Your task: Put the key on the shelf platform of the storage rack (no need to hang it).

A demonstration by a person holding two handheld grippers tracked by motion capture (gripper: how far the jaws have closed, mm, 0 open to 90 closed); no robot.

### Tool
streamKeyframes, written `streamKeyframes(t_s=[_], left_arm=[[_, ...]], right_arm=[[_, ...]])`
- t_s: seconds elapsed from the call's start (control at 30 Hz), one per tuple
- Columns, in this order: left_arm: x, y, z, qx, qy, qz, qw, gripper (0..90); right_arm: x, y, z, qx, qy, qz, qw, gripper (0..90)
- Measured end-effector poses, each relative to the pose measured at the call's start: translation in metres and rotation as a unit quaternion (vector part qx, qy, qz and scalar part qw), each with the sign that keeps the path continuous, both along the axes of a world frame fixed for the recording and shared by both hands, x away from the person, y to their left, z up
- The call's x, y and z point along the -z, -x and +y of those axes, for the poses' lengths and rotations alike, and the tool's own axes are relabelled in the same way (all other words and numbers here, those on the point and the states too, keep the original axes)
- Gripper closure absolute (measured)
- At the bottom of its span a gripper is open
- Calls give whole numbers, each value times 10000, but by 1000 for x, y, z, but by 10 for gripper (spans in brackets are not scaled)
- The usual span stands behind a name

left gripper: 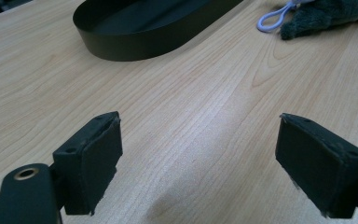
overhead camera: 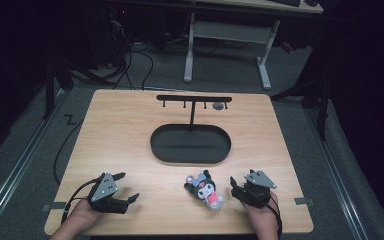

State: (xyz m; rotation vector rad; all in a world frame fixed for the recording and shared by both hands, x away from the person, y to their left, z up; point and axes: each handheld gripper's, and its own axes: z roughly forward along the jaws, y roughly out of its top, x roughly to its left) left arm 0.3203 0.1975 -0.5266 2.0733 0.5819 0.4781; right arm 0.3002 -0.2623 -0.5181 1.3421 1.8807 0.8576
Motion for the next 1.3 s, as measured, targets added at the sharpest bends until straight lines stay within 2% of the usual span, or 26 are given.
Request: streamKeyframes(t_s=[0.3, 0.43, 0.53, 0.77, 0.9, 0.93, 1.0, 1.13, 1.3], left_arm=[[0, 0, 0, 3, -2, 11, 10000, 155], [0, 0, 0, -11, 11, -6, 10000, 155], [0, 0, 1, -34, 47, 4, 10000, 156], [0, -1, 2, -55, 105, -5, 9999, 155], [0, -1, 4, -108, 224, -17, 9997, 155], [-1, 0, 5, -111, 256, -30, 9996, 155], [-1, 0, 5, -110, 276, -35, 9996, 155], [-1, 2, 6, -71, 300, -126, 9994, 155], [-1, 3, 7, -67, 329, -144, 9993, 155]], right_arm=[[0, 1, -1, 3, -43, -17, 10000, 249], [-2, 2, 0, 34, -28, -160, 9999, 247], [-2, 2, -1, 76, -92, -176, 9998, 247], [-9, 5, 1, 72, -68, -19, 9999, 273], [-14, 5, 3, 191, -313, 215, 9991, 162], [-16, 4, 4, 214, -361, 264, 9988, 166], [-18, 3, 4, 176, -344, 253, 9989, 169], [-19, 2, 7, 107, -189, 371, 9991, 165], [-18, -1, 10, 136, -204, 557, 9981, 177]])
